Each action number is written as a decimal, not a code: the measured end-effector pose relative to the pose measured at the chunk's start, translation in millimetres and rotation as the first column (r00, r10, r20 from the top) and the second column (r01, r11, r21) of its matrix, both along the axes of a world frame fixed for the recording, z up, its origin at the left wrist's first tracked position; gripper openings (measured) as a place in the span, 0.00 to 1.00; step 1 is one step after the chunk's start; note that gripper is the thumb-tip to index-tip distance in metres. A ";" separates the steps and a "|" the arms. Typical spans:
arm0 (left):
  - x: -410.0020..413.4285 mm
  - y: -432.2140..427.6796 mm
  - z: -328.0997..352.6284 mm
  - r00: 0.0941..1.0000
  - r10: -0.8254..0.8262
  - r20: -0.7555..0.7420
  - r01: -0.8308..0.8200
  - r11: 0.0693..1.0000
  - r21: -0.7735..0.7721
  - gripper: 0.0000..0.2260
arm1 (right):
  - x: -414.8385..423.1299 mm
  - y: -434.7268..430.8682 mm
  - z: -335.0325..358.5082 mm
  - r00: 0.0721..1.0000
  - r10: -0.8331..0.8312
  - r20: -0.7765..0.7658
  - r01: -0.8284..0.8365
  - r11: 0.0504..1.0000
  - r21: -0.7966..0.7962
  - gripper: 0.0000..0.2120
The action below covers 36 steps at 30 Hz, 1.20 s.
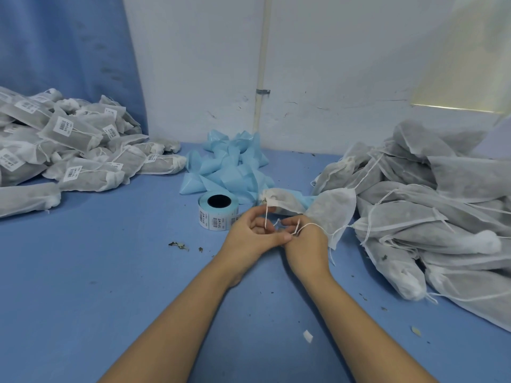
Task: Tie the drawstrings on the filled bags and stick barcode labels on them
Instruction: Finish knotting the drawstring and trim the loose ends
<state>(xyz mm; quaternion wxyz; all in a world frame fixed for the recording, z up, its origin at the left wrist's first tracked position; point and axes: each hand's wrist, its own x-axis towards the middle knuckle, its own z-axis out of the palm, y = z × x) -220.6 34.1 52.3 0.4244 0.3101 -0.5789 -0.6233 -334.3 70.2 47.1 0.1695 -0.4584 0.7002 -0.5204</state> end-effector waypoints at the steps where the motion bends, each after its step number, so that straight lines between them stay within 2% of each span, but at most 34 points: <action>1: -0.3 0.4 -1.0 1.000 0.010 0.008 -0.010 1.000 -0.018 0.27 | -0.3 0.2 0.1 1.000 -0.003 -0.010 0.003 1.000 0.006 0.10; 6: -2.7 5.7 -0.1 0.999 0.030 0.014 -0.029 0.995 -0.093 0.21 | 1.9 -1.2 -2.8 0.987 0.001 -0.160 0.008 0.999 0.052 0.13; 12: -3.5 3.2 -0.4 0.973 0.208 0.097 -0.191 0.969 -0.160 0.19 | 1.2 -4.0 -4.1 0.989 -0.026 -0.143 0.029 0.999 0.018 0.09; 15: -1.8 0.5 -2.7 0.965 0.231 0.123 -0.207 0.962 -0.180 0.19 | 1.2 -4.1 -2.7 0.999 -0.048 -0.025 0.048 0.999 -0.017 0.08; 17: -2.7 0.6 -4.4 0.963 0.213 0.165 -0.177 0.962 -0.206 0.18 | 1.8 -2.4 -0.5 0.992 -0.009 0.127 0.020 0.996 -0.085 0.07; 19: -4.4 1.8 -4.4 0.964 0.204 0.168 -0.169 0.964 -0.203 0.17 | 0.6 -1.7 2.5 0.951 0.063 0.302 -0.012 0.986 -0.167 0.10; 21: -5.5 3.4 -1.4 0.974 0.205 0.101 -0.191 0.973 -0.131 0.13 | -1.1 -3.3 4.0 0.916 0.133 0.379 -0.066 0.981 -0.184 0.16; 24: -3.7 2.9 4.0 0.971 0.239 -0.009 -0.239 0.971 -0.005 0.13 | 1.5 -5.6 1.1 0.947 0.201 0.250 -0.175 0.977 -0.121 0.24; 26: -3.4 2.3 5.1 0.964 0.261 -0.045 -0.260 0.965 0.029 0.12 | 5.2 -3.6 0.0 0.964 0.230 0.137 -0.217 0.971 -0.102 0.28; 29: -2.8 1.6 4.6 0.962 0.268 -0.055 -0.265 0.963 0.049 0.16 | 7.0 1.0 1.7 0.960 0.267 -0.083 -0.276 0.954 -0.117 0.31; 32: -2.0 0.7 3.6 0.962 0.269 -0.049 -0.267 0.962 0.050 0.17 | 11.3 4.8 4.2 0.941 0.295 -0.167 -0.321 0.933 -0.160 0.20; 36: -1.4 -0.1 2.2 0.962 0.268 -0.052 -0.266 0.963 0.031 0.17 | 11.9 2.5 1.3 0.942 0.222 -0.251 -0.261 0.956 -0.136 0.10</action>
